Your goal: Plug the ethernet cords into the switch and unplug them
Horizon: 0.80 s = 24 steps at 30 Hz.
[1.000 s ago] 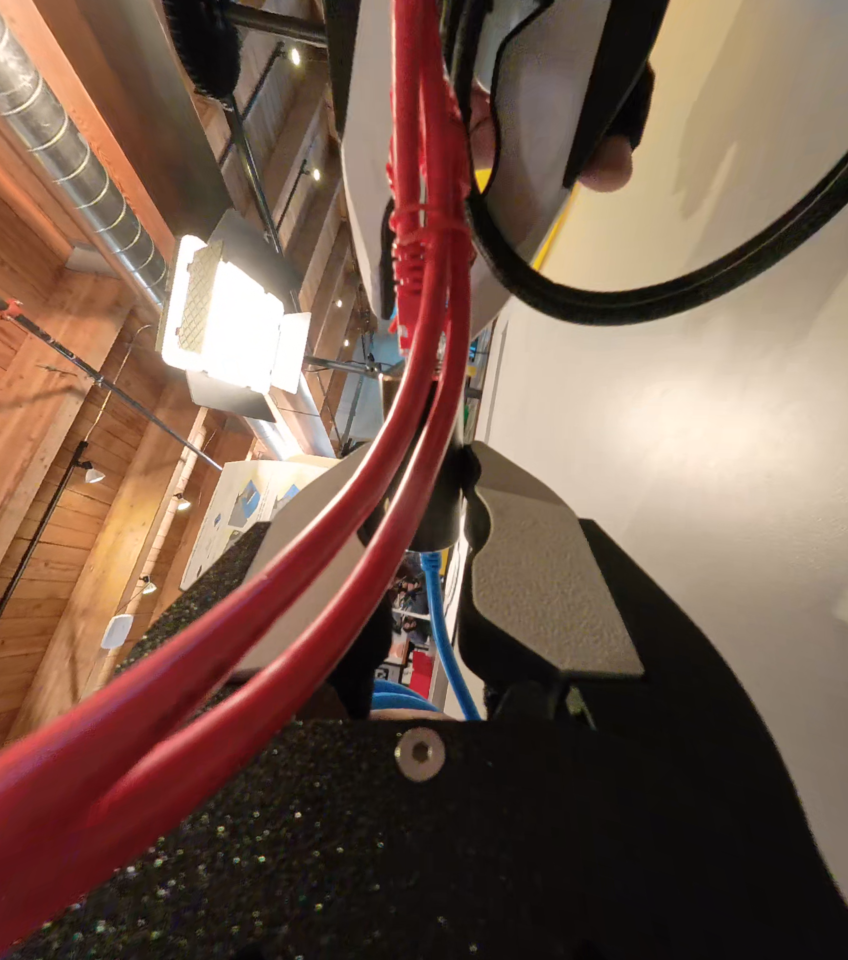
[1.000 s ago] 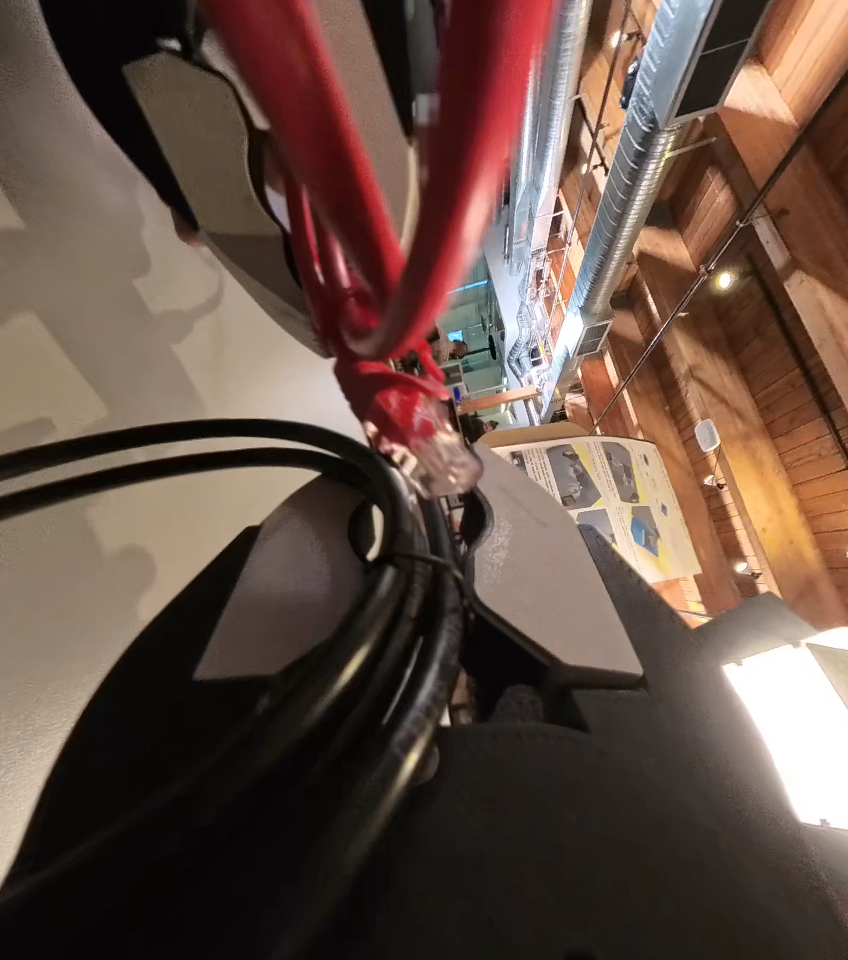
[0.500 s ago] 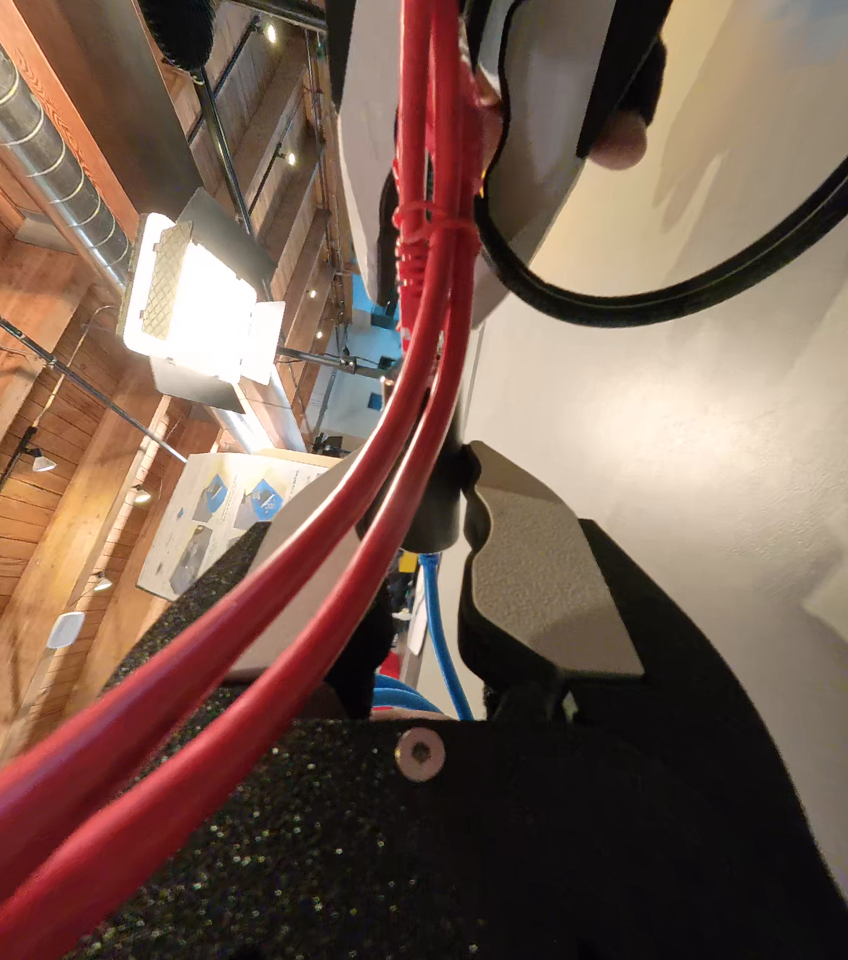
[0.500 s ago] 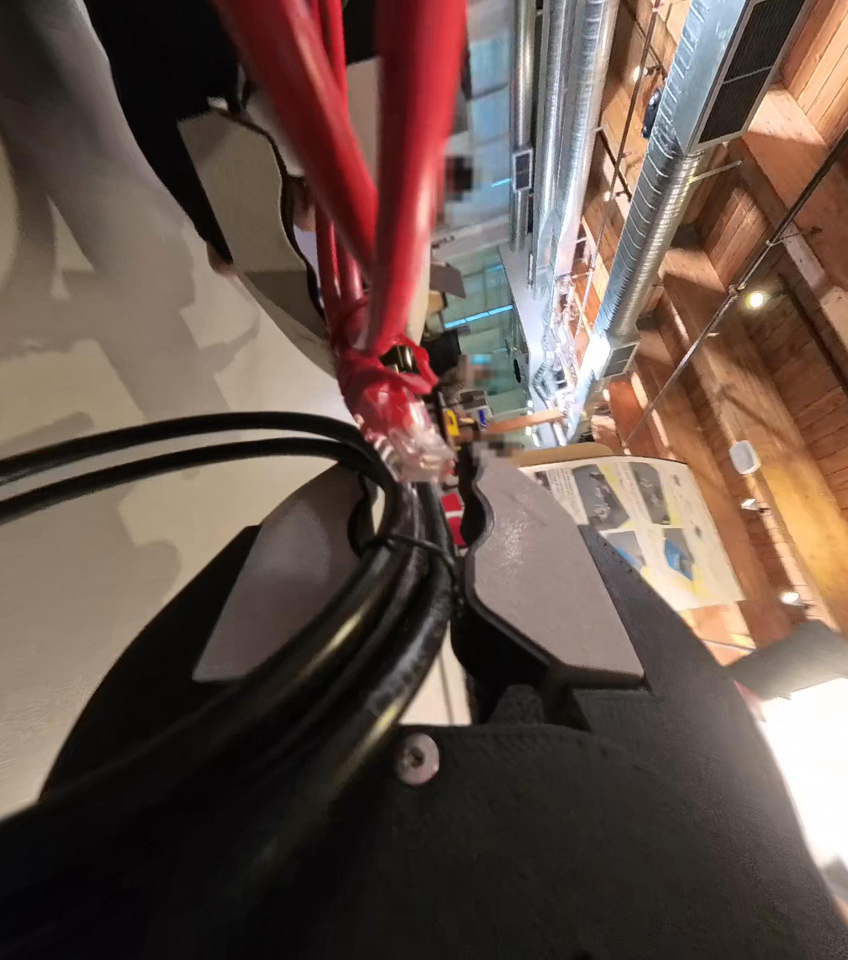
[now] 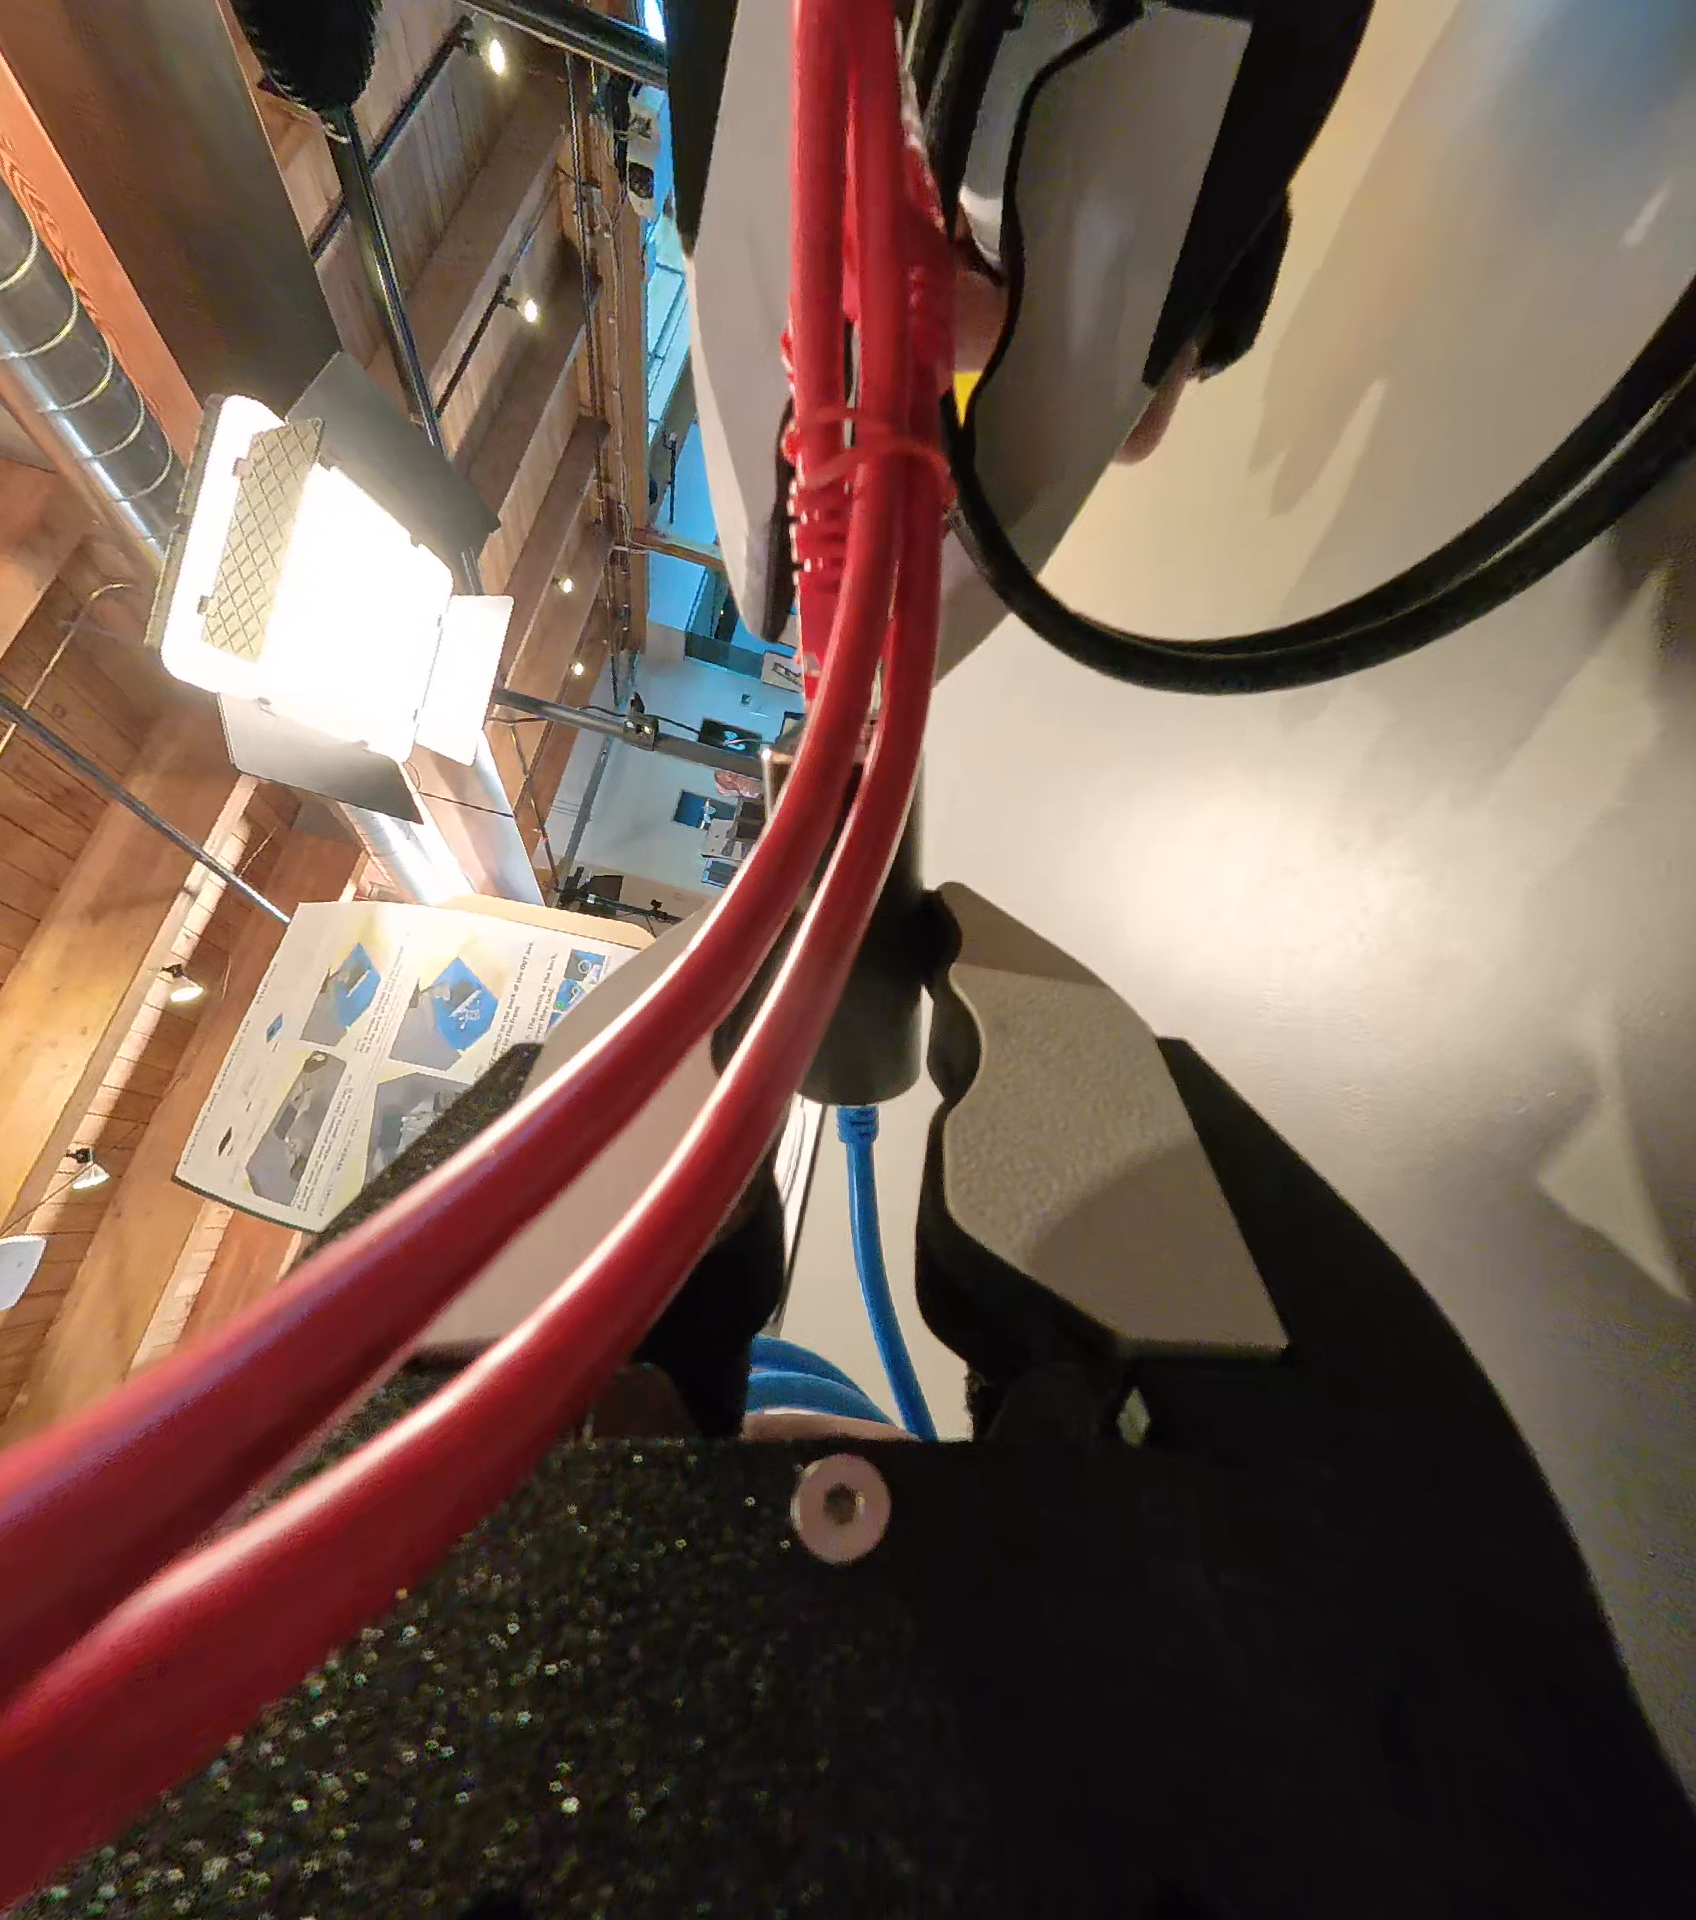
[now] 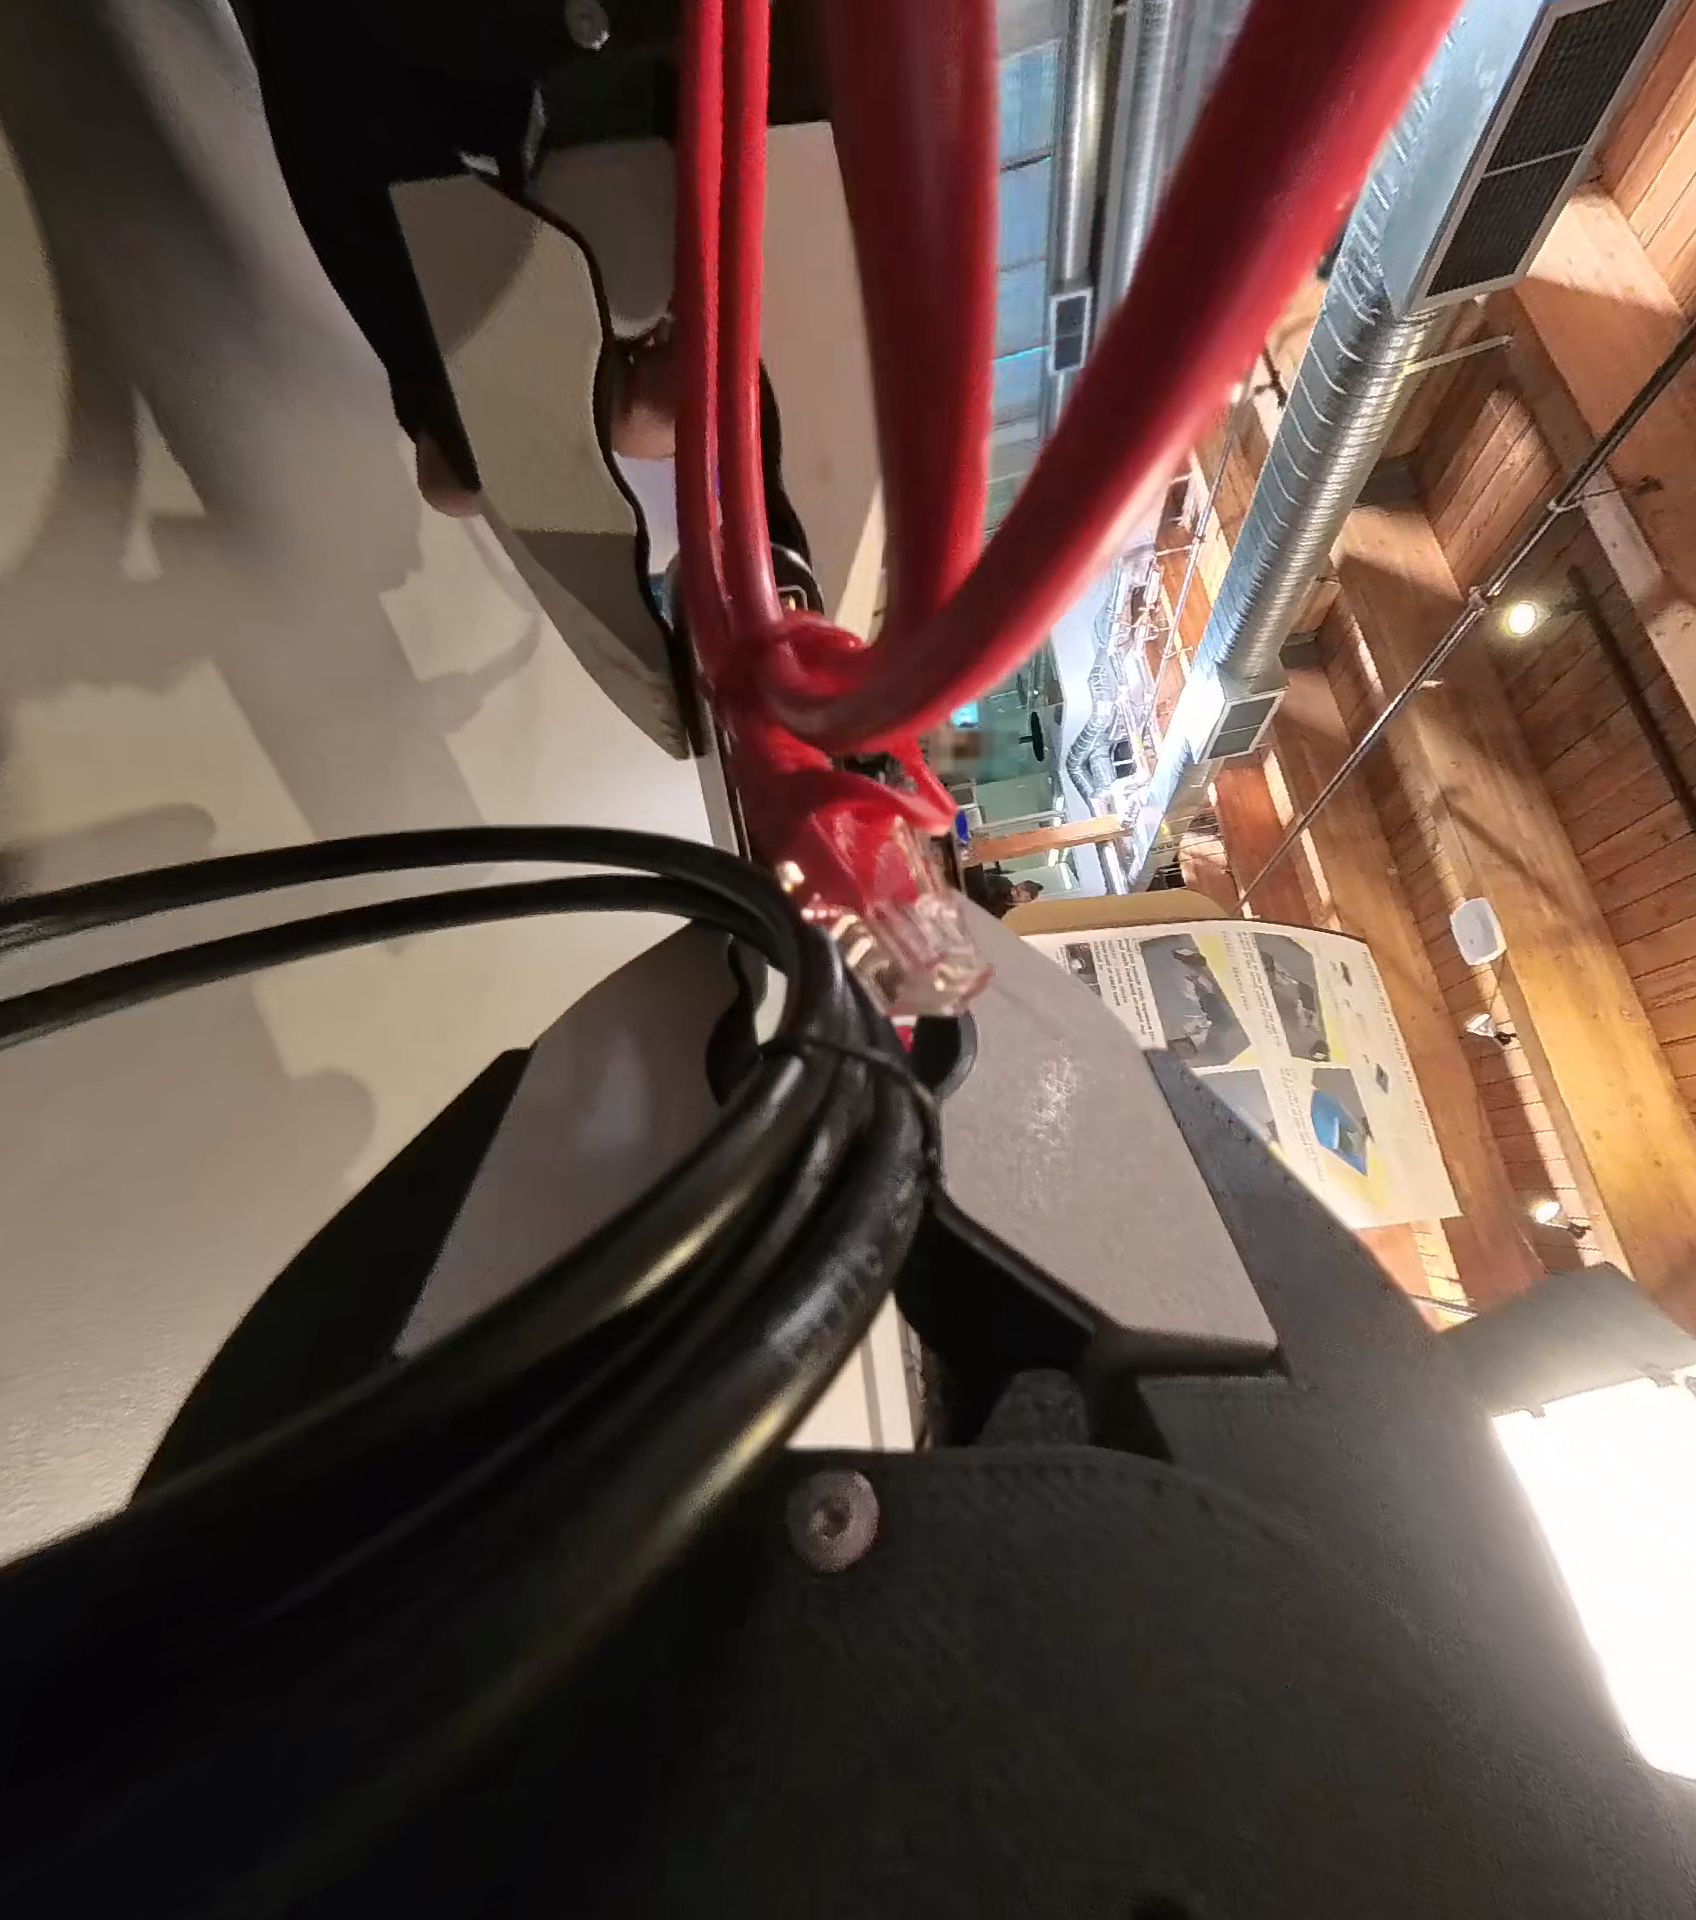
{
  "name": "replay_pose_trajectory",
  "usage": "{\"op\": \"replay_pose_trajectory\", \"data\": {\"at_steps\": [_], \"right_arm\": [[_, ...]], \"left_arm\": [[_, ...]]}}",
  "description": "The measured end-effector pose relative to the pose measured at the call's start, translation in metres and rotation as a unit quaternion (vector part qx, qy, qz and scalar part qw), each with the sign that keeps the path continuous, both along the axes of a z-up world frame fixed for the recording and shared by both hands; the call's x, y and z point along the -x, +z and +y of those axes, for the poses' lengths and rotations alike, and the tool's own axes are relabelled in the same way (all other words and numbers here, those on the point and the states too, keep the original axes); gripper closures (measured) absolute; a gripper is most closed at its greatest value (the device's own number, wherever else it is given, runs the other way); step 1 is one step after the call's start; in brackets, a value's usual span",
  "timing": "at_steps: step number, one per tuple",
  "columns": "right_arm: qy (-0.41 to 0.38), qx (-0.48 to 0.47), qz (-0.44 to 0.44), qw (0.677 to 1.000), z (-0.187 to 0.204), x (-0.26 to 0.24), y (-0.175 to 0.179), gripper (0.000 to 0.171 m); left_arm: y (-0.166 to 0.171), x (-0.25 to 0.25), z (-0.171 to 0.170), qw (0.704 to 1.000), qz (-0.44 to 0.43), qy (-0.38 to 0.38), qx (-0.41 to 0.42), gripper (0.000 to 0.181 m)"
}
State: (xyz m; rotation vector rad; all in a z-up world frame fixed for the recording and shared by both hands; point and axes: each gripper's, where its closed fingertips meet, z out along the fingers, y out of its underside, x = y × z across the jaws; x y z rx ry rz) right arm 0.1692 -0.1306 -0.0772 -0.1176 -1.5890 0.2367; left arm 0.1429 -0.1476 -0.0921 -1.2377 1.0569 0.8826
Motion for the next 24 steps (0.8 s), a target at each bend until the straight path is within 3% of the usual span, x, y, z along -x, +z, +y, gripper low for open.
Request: {"op": "replay_pose_trajectory", "data": {"at_steps": [6, 13, 24], "right_arm": [[-0.011, -0.019, 0.009, 1.0, 0.0015, 0.0011, 0.0006, 0.149], [-0.023, -0.035, 0.018, 0.999, 0.0049, 0.0005, 0.0016, 0.143], [-0.024, -0.014, 0.014, 1.0, 0.0007, 0.0007, 0.0018, 0.155]], "left_arm": [[0.002, -0.0005, -0.0001, 1.0, -0.004, 0.001, -0.005, 0.153], [0.0009, -0.0007, -0.0005, 1.0, -0.004, 0.001, -0.001, 0.153], [0.0058, -0.001, -0.0016, 1.0, -0.014, 0.003, -0.021, 0.153]]}}
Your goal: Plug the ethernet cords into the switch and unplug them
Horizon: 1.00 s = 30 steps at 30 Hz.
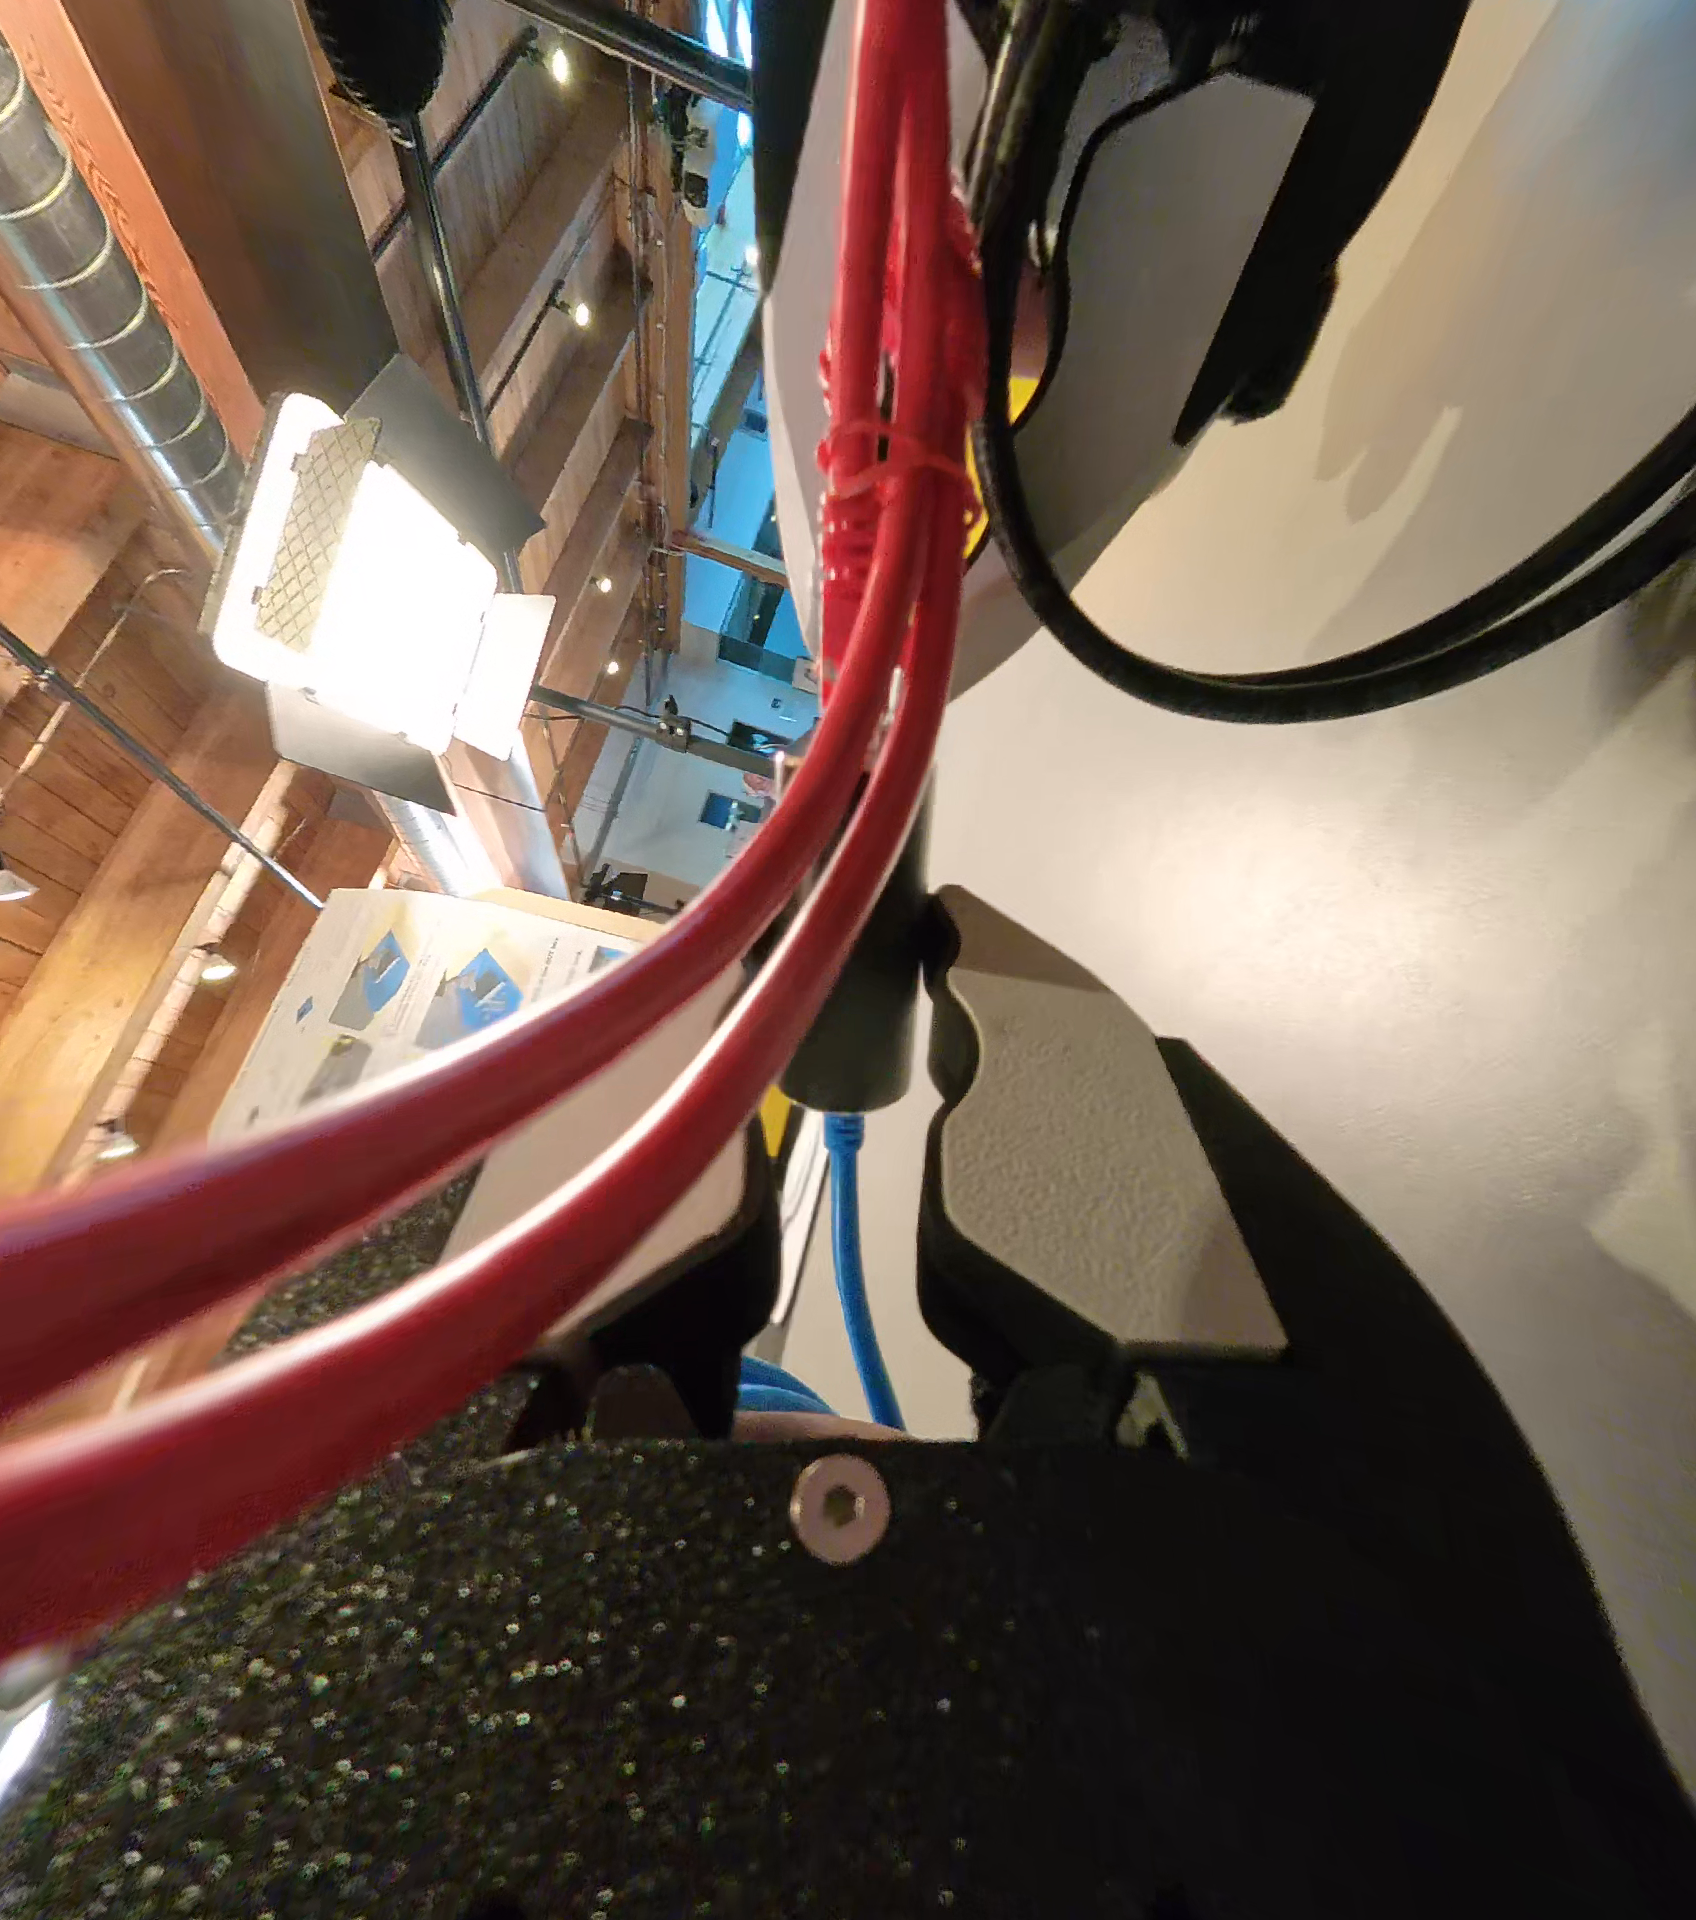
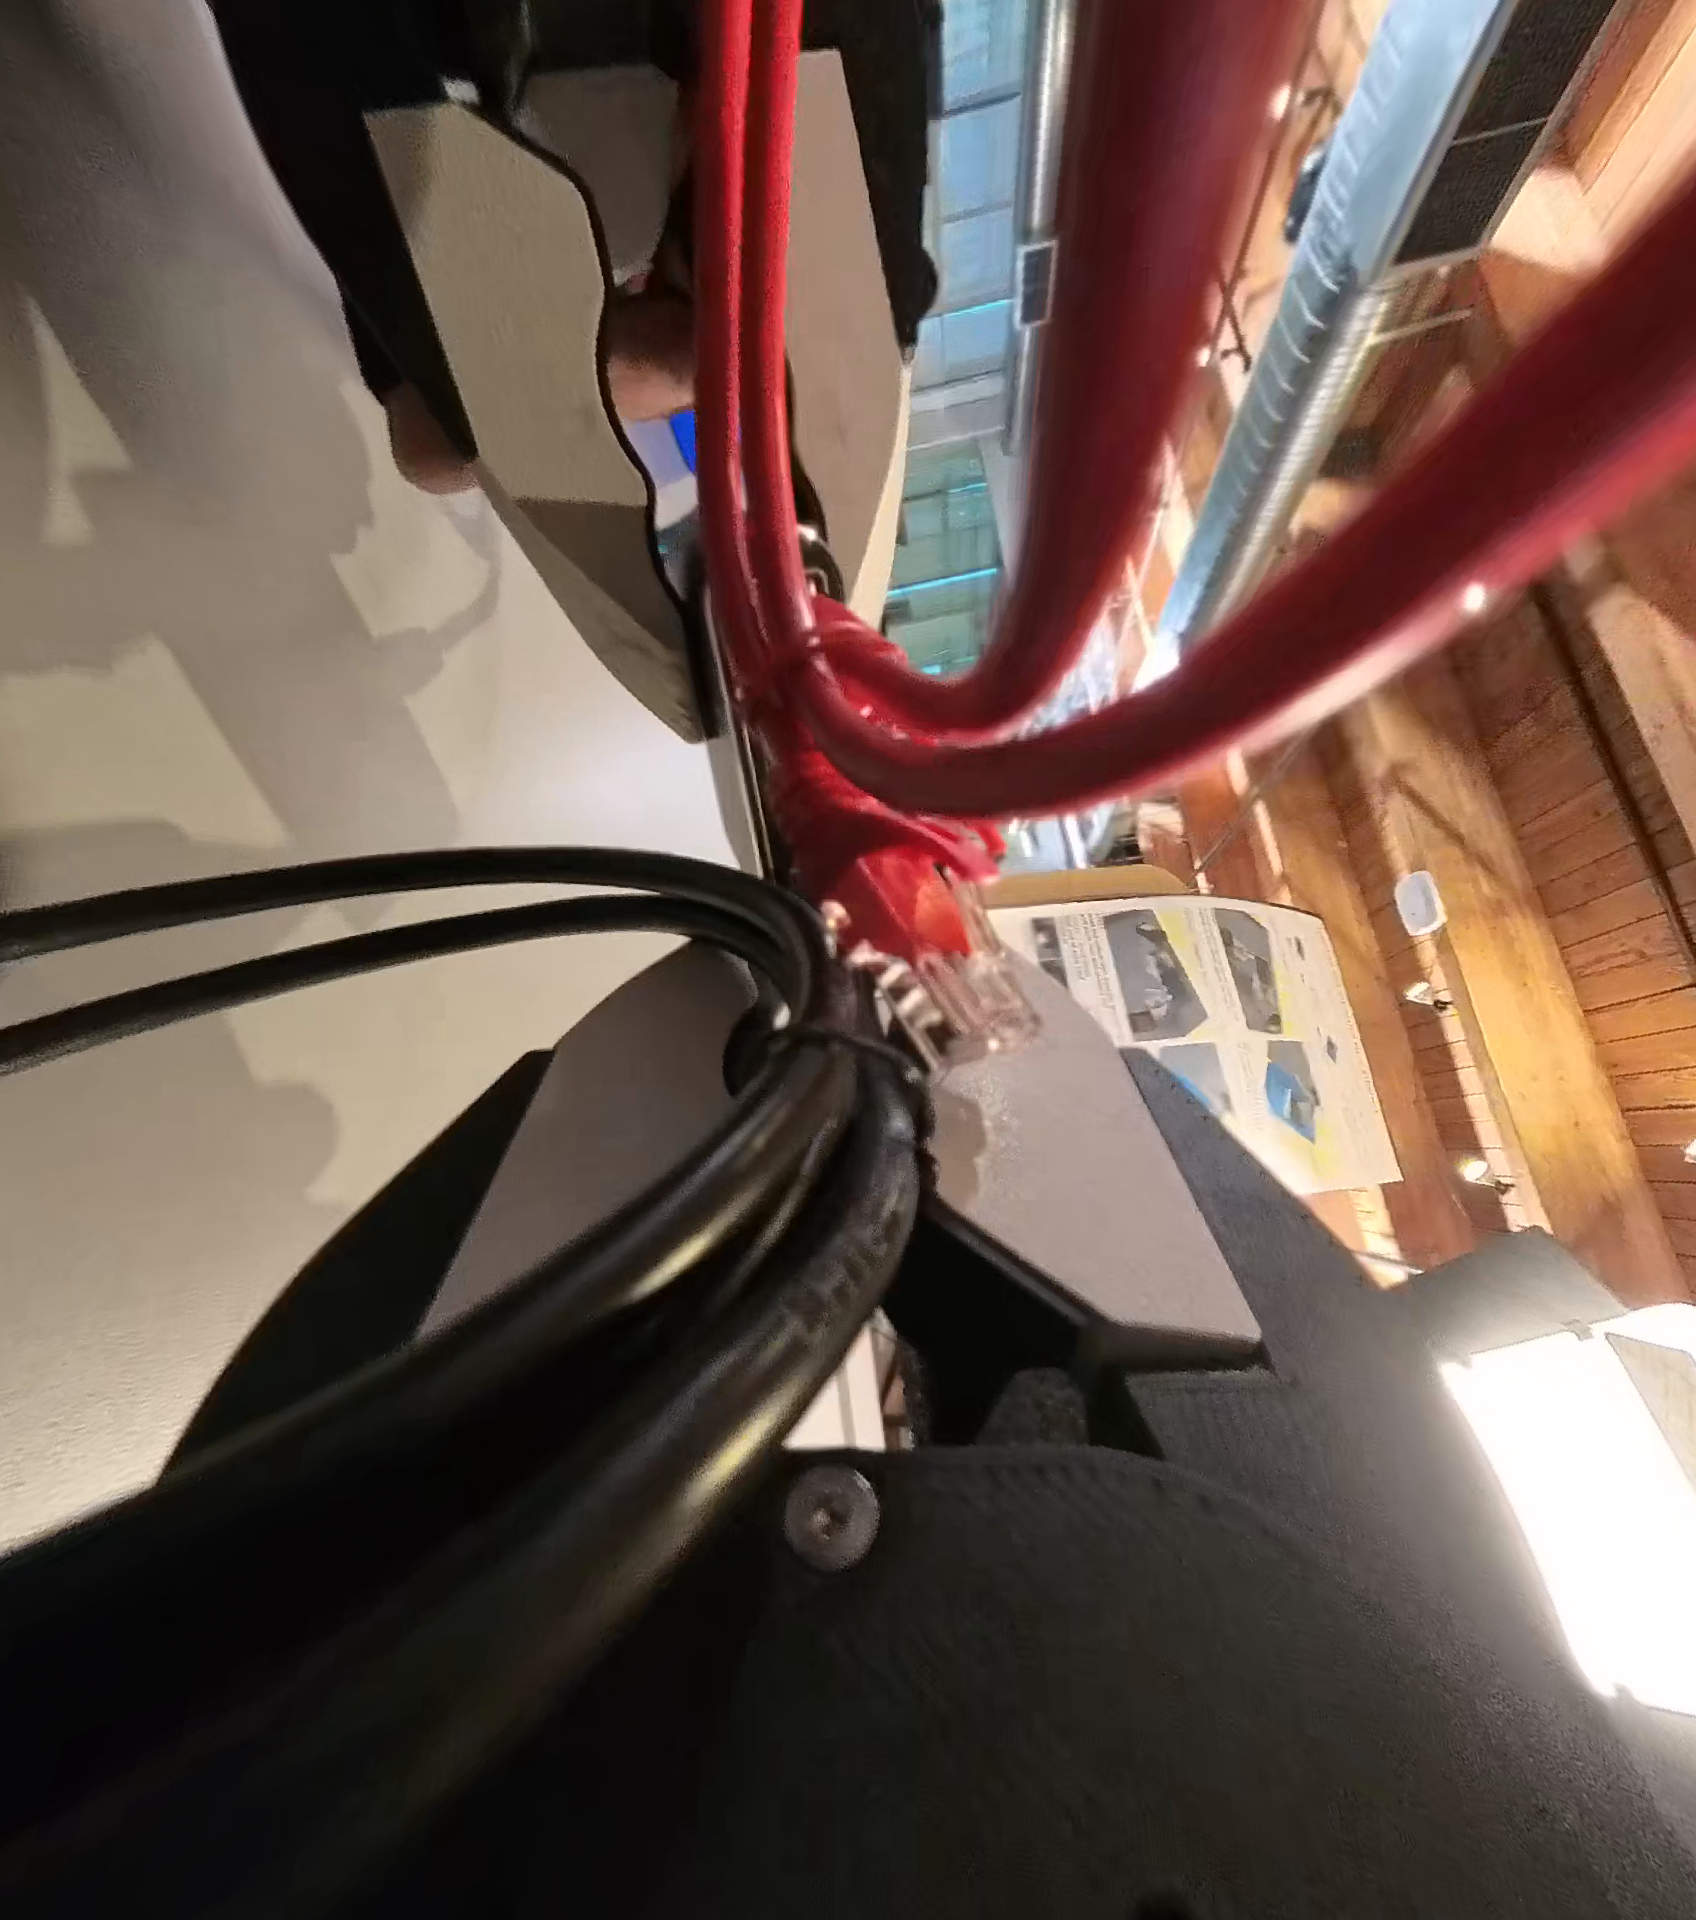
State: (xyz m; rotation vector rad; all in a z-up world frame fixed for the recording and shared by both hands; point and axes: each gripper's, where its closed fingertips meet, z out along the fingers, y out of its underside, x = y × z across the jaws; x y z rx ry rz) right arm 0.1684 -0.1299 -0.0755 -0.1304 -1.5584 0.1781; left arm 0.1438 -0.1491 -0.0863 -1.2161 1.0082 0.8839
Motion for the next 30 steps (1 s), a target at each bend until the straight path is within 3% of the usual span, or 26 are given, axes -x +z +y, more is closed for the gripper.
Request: {"op": "replay_pose_trajectory", "data": {"at_steps": [6, 15, 20, 30], "right_arm": [[0.03, 0.035, -0.014, 0.999, -0.011, 0.001, -0.003, 0.156], [0.036, 0.045, -0.003, 0.998, -0.018, 0.003, -0.004, 0.154], [0.017, 0.017, 0.023, 0.999, -0.014, 0.004, -0.001, 0.143], [0.014, -0.006, 0.016, 1.0, -0.015, 0.005, -0.007, 0.148]], "left_arm": [[0.003, -0.002, 0.005, 0.999, 0.033, 0.015, -0.034, 0.13], [-0.001, 0.0, 0.009, 0.998, 0.035, 0.044, -0.016, 0.151], [-0.005, 0.002, 0.011, 0.998, 0.027, 0.058, 0.003, 0.151], [-0.013, 0.003, 0.012, 0.998, -0.003, 0.052, 0.039, 0.152]]}}
